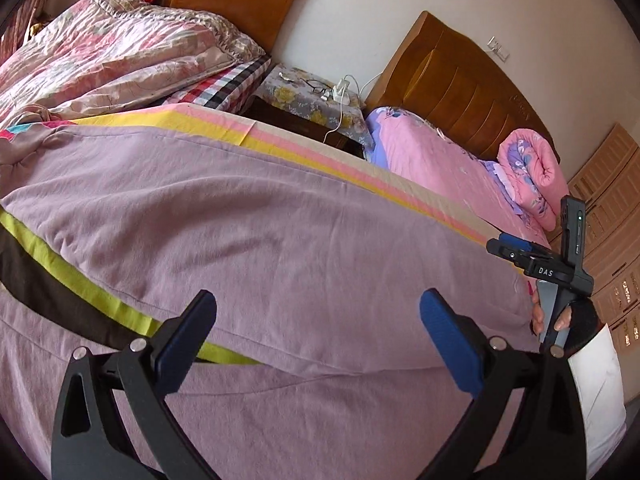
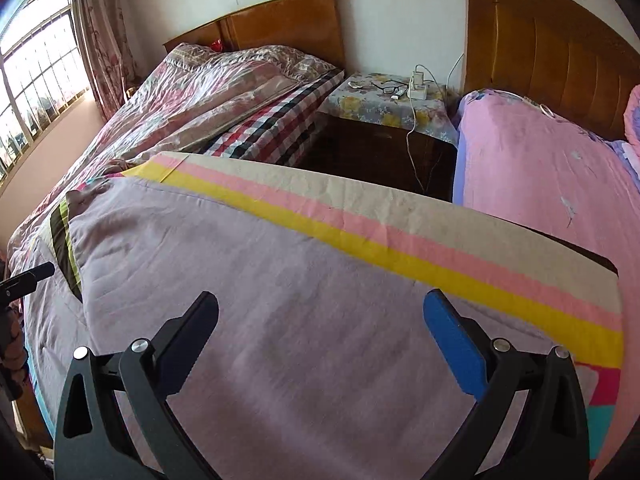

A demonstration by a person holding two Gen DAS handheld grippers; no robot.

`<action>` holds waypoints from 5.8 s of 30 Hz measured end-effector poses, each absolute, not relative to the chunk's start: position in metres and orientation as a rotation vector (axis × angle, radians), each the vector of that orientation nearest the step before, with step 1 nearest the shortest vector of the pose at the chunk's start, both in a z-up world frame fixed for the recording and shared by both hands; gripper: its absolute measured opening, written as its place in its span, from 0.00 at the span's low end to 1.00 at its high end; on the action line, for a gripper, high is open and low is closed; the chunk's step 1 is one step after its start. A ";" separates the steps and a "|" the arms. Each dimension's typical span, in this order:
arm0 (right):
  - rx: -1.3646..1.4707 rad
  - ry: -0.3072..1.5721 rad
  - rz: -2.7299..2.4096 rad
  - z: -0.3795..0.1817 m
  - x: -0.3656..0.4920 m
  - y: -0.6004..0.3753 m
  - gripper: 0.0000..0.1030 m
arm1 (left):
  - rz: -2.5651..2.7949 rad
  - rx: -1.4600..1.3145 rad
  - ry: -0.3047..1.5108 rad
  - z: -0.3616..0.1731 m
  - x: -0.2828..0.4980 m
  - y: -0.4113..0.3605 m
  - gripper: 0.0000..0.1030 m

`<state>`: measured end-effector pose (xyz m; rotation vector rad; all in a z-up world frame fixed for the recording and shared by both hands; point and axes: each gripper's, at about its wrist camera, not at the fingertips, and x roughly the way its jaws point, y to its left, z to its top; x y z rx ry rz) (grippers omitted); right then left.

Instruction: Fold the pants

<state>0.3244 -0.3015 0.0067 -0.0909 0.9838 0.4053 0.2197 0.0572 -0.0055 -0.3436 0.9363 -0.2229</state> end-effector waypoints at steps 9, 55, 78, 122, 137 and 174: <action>-0.249 1.035 0.592 -0.042 0.381 -0.280 0.84 | -0.054 -0.345 1.040 -0.049 0.309 0.071 0.99; 0.848 0.792 -0.061 -0.039 0.036 -0.430 0.61 | -0.171 -0.523 0.921 -0.065 0.122 0.105 0.96; 0.935 0.662 0.161 -0.009 0.063 -0.438 0.11 | -0.290 -0.606 0.871 -0.063 0.115 0.107 0.97; 0.821 0.849 0.107 -0.053 -0.073 -0.432 0.15 | -0.307 -0.584 0.835 -0.080 0.000 0.150 0.49; 0.714 0.743 0.054 -0.011 -0.081 -0.432 0.11 | -0.229 -0.596 0.754 -0.053 -0.017 0.180 0.09; 0.829 0.853 0.014 -0.045 -0.111 -0.421 0.22 | -0.213 -0.488 0.866 -0.068 -0.038 0.161 0.11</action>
